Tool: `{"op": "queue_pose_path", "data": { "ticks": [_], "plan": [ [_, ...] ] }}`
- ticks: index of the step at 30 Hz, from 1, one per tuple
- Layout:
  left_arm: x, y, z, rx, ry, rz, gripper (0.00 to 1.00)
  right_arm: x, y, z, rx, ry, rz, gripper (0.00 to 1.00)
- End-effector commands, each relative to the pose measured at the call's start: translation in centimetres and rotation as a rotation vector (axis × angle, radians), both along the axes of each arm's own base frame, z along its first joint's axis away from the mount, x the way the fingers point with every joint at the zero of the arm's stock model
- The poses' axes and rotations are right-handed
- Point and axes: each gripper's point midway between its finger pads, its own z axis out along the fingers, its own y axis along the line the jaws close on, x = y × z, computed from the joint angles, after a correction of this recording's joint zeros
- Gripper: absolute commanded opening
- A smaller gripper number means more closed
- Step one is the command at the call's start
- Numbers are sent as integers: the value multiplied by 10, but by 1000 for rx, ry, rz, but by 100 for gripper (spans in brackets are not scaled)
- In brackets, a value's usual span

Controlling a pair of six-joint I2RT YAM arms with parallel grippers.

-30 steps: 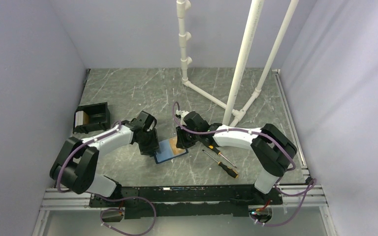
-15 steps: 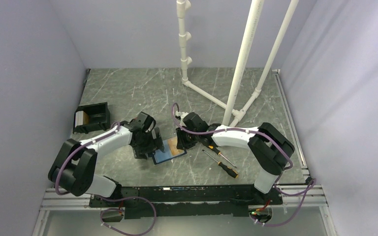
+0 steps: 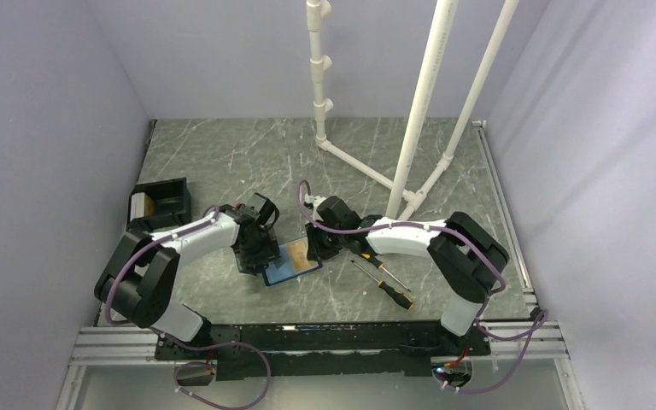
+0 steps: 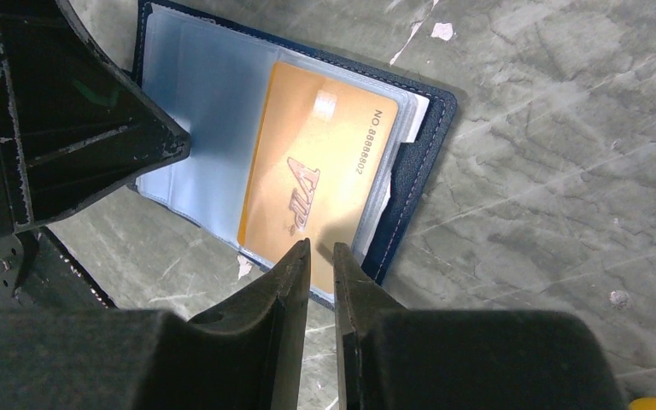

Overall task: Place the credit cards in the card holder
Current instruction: Pick up the credit card from the storage box.

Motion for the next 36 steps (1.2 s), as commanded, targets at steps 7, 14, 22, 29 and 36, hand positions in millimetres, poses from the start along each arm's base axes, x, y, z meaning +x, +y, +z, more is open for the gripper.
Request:
{"op": "queue_pose_path", "data": {
  "ticks": [7,14,22,29,36],
  "plan": [
    [-25,24,-52,120,79,4,49,5,9,6,39,-25,15,19],
    [-22,18,-50,76,44,-30,38,5,9,8,42,-32,17,18],
    [-13,22,-24,76,-45,-45,12,6,8,7,37,-36,15,18],
    [-3,18,-7,51,-112,-72,8,6,8,11,41,-45,15,18],
    [11,9,29,13,-179,-113,56,7,5,16,44,-67,10,18]
  ]
}}
